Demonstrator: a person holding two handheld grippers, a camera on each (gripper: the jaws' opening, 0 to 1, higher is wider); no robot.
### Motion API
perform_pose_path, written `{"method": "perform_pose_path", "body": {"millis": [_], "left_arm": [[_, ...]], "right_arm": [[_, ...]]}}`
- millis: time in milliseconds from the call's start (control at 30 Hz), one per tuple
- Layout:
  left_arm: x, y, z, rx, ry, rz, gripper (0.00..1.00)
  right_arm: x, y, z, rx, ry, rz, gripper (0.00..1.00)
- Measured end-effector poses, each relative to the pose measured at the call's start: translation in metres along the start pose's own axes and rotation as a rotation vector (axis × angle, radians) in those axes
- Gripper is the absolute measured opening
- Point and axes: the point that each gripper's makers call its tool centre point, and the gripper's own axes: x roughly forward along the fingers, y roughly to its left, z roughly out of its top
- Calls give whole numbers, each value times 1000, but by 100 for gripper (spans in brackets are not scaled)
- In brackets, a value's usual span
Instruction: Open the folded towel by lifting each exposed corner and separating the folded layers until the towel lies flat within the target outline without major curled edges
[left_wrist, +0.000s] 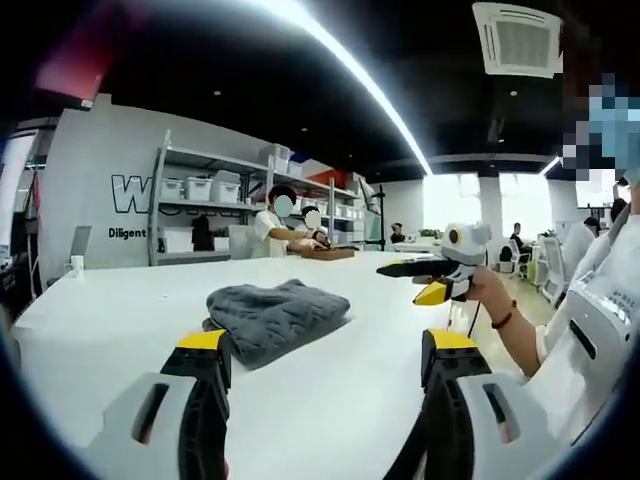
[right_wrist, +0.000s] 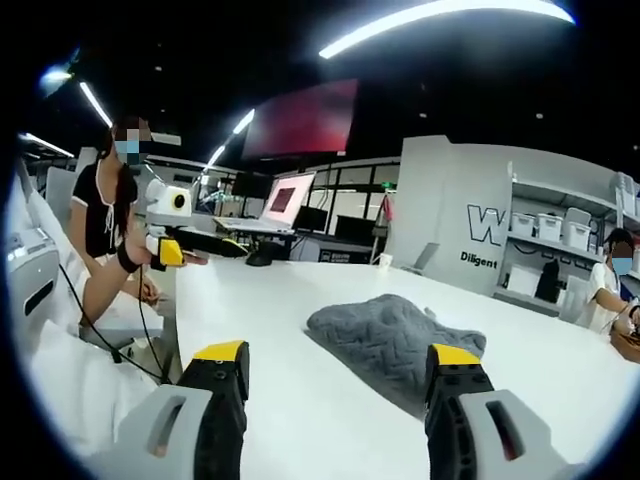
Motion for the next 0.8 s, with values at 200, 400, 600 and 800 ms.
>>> {"method": "perform_pose_path", "body": {"millis": [200, 400, 600, 800], "left_arm": [[4, 3, -1, 14, 13, -13, 71], [8, 6, 2, 13, 5, -15, 71], [16, 3, 10, -2, -12, -46, 71], [28, -3, 15, -20, -29, -70, 72]], "right_arm": [[0, 1, 6, -8, -12, 7, 70], [2, -4, 8, 30, -23, 15, 71], [4, -9, 7, 36, -24, 9, 71], [3, -14, 13, 49, -47, 6, 71]]}}
